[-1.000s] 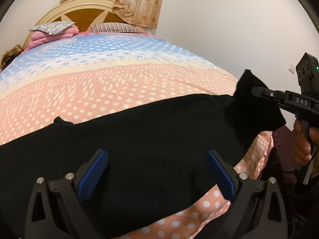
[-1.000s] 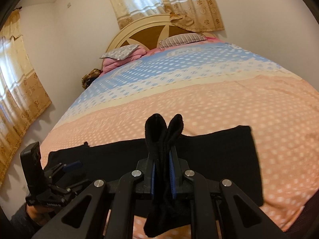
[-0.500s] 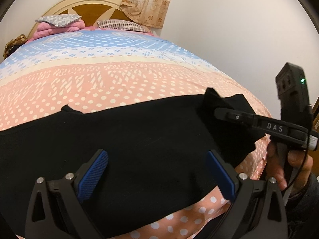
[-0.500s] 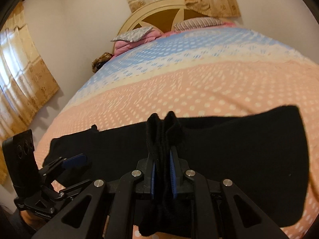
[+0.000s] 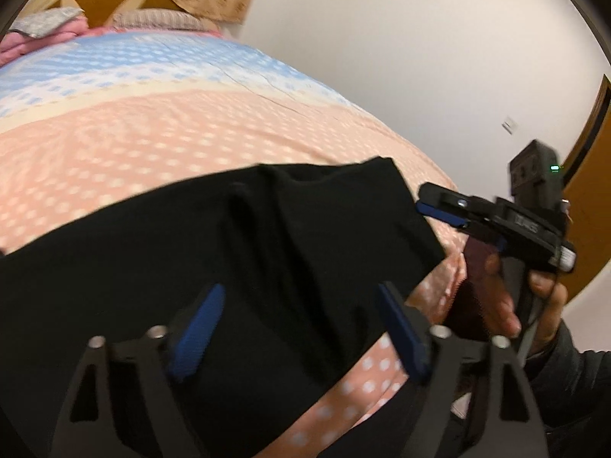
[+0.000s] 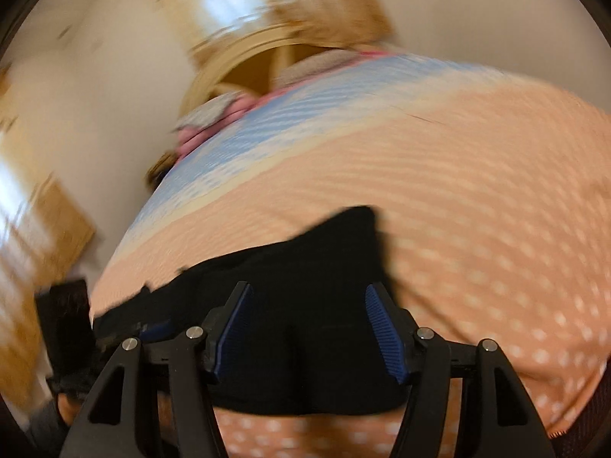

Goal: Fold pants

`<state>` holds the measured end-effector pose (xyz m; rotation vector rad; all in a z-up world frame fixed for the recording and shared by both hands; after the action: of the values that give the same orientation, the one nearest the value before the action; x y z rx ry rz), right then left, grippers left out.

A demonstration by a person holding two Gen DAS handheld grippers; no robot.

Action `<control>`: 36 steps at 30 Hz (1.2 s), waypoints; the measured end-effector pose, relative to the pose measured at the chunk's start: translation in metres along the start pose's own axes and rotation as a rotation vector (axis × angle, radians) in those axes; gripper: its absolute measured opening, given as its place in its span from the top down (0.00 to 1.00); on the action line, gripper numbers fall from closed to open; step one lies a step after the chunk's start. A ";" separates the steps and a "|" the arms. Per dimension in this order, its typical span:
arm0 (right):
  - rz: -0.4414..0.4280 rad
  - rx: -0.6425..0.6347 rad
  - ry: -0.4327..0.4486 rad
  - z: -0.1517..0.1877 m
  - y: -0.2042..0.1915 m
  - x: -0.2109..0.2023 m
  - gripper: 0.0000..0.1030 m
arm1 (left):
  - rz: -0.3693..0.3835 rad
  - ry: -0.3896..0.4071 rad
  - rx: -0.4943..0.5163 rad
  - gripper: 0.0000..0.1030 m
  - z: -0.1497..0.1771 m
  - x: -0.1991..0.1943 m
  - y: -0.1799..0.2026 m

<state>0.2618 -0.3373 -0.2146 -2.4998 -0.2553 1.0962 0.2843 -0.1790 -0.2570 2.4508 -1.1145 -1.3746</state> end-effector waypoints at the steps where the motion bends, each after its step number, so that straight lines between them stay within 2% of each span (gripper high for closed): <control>1: -0.002 0.038 0.001 -0.003 0.011 -0.002 0.39 | 0.003 -0.008 0.004 0.27 -0.003 0.004 0.003; 2: 0.004 0.059 0.010 -0.005 0.019 -0.004 0.39 | 0.003 -0.015 0.009 0.27 -0.005 0.007 0.005; 3: 0.017 0.074 0.030 -0.009 0.029 -0.008 0.39 | 0.002 -0.013 0.012 0.34 -0.009 0.009 0.007; 4: 0.023 0.079 0.042 -0.011 0.034 -0.011 0.39 | 0.005 -0.011 0.008 0.50 -0.012 0.010 0.006; 5: 0.027 0.086 0.053 -0.013 0.040 -0.014 0.39 | 0.008 -0.017 -0.002 0.60 -0.014 0.011 0.005; 6: 0.029 0.091 0.059 -0.013 0.044 -0.015 0.39 | 0.007 -0.023 -0.018 0.83 -0.016 0.013 0.002; 7: 0.033 0.094 0.063 -0.013 0.047 -0.015 0.39 | 0.029 -0.028 -0.031 0.89 -0.018 0.012 0.002; 8: 0.038 0.096 0.063 -0.013 0.050 -0.016 0.39 | 0.052 -0.028 -0.041 0.89 -0.019 0.012 0.003; 12: 0.043 0.121 0.057 -0.008 0.059 -0.011 0.39 | 0.062 0.011 -0.025 0.91 -0.024 -0.013 0.010; 16: 0.035 0.089 0.078 -0.007 0.050 -0.016 0.39 | 0.047 0.080 -0.022 0.91 -0.029 -0.053 0.008; 19: 0.010 0.011 0.128 -0.010 0.029 -0.027 0.39 | -0.005 0.084 -0.055 0.91 -0.020 -0.066 -0.016; 21: -0.031 -0.051 0.139 -0.006 0.010 -0.031 0.39 | -0.034 0.042 -0.089 0.91 -0.006 -0.059 -0.034; 24: -0.102 -0.167 0.089 0.010 -0.024 -0.023 0.39 | -0.039 -0.001 -0.140 0.91 0.012 -0.041 -0.052; 28: -0.109 -0.309 0.038 0.031 -0.048 -0.010 0.39 | -0.066 0.017 -0.136 0.91 0.014 -0.040 -0.057; 30: -0.096 -0.329 0.009 0.037 -0.049 -0.003 0.39 | -0.067 0.035 -0.128 0.91 0.012 -0.044 -0.055; 36: -0.104 -0.316 0.026 0.035 -0.047 -0.002 0.39 | -0.087 0.039 -0.136 0.91 0.011 -0.048 -0.061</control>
<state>0.2341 -0.2855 -0.2146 -2.7349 -0.5856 1.0497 0.2938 -0.1011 -0.2559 2.4439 -0.8847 -1.3707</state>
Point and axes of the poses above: each gripper's, at about its wrist camera, not at the fingertips, and x roughly the way its jaws point, y to its right, z to its underside, the point moved 10 cm from there along x, roughly the way its jaws point, and after that the axes turned 4 degrees about -y, right-handed, at the moved point
